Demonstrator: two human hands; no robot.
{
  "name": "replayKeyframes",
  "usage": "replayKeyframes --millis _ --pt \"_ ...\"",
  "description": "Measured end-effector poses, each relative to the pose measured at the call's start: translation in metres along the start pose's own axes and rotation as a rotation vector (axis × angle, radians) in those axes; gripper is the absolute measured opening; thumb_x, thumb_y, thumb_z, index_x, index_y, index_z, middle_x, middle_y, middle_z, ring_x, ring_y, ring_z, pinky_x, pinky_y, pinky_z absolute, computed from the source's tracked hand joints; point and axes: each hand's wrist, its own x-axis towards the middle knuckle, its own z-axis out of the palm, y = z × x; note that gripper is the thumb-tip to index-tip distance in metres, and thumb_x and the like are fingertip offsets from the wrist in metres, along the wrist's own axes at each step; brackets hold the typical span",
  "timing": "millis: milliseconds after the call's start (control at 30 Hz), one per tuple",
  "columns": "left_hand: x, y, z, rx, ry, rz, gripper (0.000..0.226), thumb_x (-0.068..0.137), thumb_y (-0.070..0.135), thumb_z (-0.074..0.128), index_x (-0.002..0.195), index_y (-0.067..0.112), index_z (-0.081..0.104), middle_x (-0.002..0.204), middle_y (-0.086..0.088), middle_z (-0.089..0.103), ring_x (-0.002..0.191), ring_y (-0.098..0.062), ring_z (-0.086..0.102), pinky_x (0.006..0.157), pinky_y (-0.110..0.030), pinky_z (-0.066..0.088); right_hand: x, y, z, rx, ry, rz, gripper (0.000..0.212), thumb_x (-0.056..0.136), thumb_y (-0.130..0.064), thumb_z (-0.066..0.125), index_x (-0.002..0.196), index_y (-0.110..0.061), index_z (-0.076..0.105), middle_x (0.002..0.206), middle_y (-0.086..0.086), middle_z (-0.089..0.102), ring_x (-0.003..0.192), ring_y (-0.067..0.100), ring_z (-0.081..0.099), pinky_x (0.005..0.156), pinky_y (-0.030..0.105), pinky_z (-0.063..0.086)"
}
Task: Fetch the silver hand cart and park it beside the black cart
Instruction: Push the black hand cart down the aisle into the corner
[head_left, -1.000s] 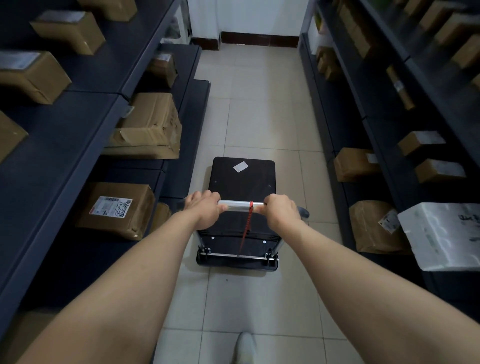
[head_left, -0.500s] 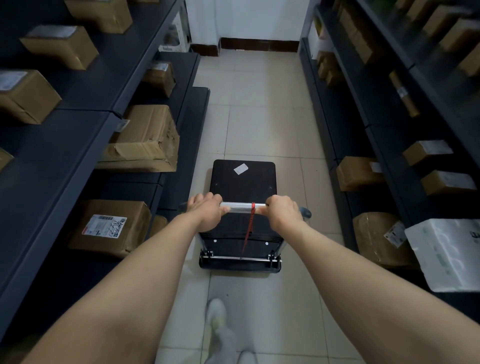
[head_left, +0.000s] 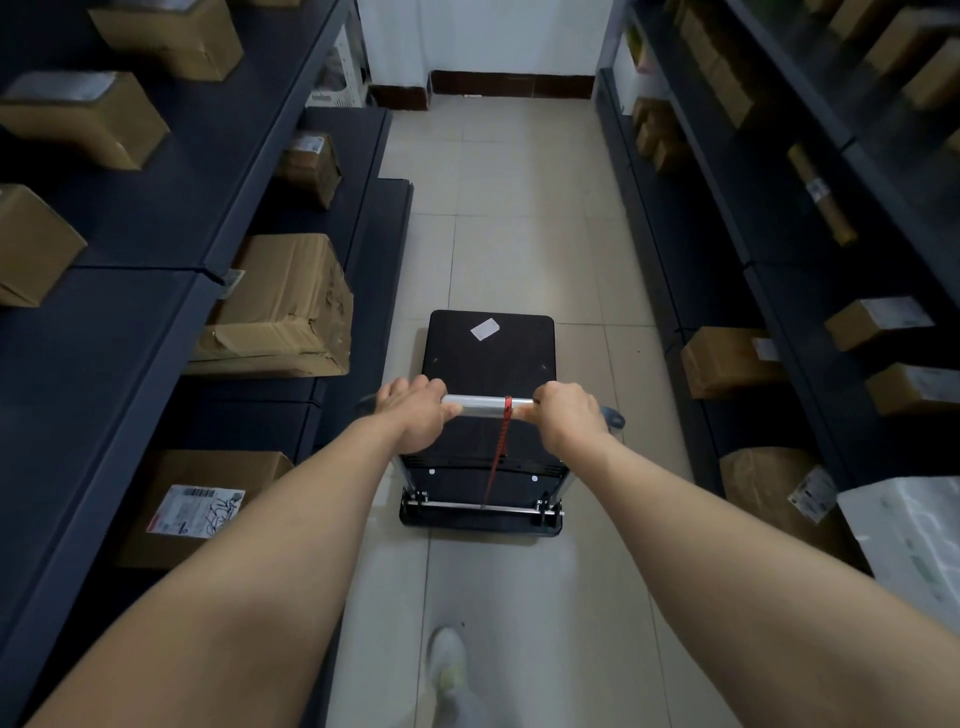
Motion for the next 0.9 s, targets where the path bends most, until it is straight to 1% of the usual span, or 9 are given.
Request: replayKeyframes --millis 100,233,300,400,467,533,767,833,900 --pt "0.022 -0.005 -0.013 0.015 -0.002 0.011 0.035 0.102 0.041 0.026 0.117 0.018 0.047 0.119 -0.006 0.048 0.116 -0.027 0.04 0.106 -0.04 0.024 0.022 -0.006 -0.008 0.009 -0.002 0.019 0.03 0.088 0.002 0.05 0.111 -0.012 0.063 0.102 0.012 0.061 0.101 0.032 0.058 0.07 0.03 0.037" --pt "0.05 -0.012 -0.03 0.025 -0.007 0.031 0.036 0.102 0.041 0.026 0.117 0.017 0.047 0.121 -0.006 0.048 0.116 -0.028 0.039 0.104 -0.039 0.024 0.051 -0.016 -0.019 0.01 0.005 0.028 0.025 0.088 0.0 0.052 0.107 -0.011 0.063 0.091 0.007 0.055 0.085 0.029 0.051 0.067 0.03 0.037" --pt "0.064 -0.015 -0.038 0.025 -0.001 0.039 0.035 0.101 0.041 0.027 0.117 0.017 0.047 0.12 -0.006 0.048 0.115 -0.027 0.04 0.103 -0.039 0.025 0.065 -0.02 -0.026 0.0 0.005 0.031 0.026 0.088 0.001 0.053 0.107 -0.012 0.063 0.09 0.006 0.055 0.083 0.027 0.051 0.067 0.03 0.038" --pt "0.083 -0.02 -0.05 0.032 -0.005 0.047 0.035 0.101 0.041 0.027 0.116 0.017 0.047 0.12 -0.006 0.048 0.115 -0.027 0.04 0.102 -0.039 0.026 0.084 -0.027 -0.034 -0.004 0.008 0.039 0.026 0.088 0.001 0.053 0.108 -0.012 0.064 0.091 0.007 0.056 0.085 0.027 0.053 0.068 0.03 0.038" --pt "0.096 -0.023 -0.057 0.034 -0.006 0.048 0.035 0.101 0.042 0.026 0.116 0.018 0.047 0.119 -0.006 0.048 0.114 -0.027 0.04 0.102 -0.039 0.026 0.097 -0.031 -0.037 0.003 0.013 0.046 0.026 0.087 0.001 0.055 0.108 -0.012 0.064 0.091 0.007 0.056 0.092 0.029 0.058 0.068 0.03 0.039" --pt "0.109 -0.025 -0.064 0.045 0.001 0.049 0.035 0.101 0.041 0.026 0.116 0.018 0.047 0.119 -0.006 0.048 0.114 -0.027 0.04 0.102 -0.039 0.026 0.11 -0.034 -0.04 0.02 0.024 0.055 0.026 0.087 -0.001 0.057 0.109 -0.012 0.064 0.091 0.007 0.055 0.097 0.031 0.06 0.068 0.03 0.038" --pt "0.146 -0.023 -0.082 0.052 0.001 0.043 0.035 0.101 0.041 0.027 0.118 0.018 0.047 0.12 -0.006 0.048 0.115 -0.027 0.041 0.101 -0.04 0.028 0.147 -0.034 -0.058 0.033 0.032 0.051 0.023 0.089 0.0 0.053 0.106 -0.012 0.064 0.09 0.008 0.056 0.083 0.028 0.051 0.067 0.031 0.039" --pt "0.156 -0.018 -0.087 0.051 0.003 0.036 0.034 0.101 0.041 0.027 0.116 0.018 0.047 0.12 -0.006 0.048 0.113 -0.026 0.041 0.099 -0.039 0.028 0.159 -0.031 -0.064 0.036 0.026 0.051 0.021 0.09 -0.002 0.055 0.106 -0.012 0.064 0.091 0.008 0.057 0.085 0.029 0.052 0.067 0.031 0.038" --pt "0.167 -0.012 -0.092 0.052 0.004 0.028 0.034 0.101 0.04 0.026 0.116 0.018 0.047 0.12 -0.006 0.048 0.113 -0.026 0.042 0.099 -0.039 0.029 0.17 -0.028 -0.071 0.028 0.023 0.043 0.023 0.089 -0.002 0.055 0.108 -0.012 0.064 0.092 0.008 0.057 0.091 0.03 0.056 0.068 0.03 0.038"
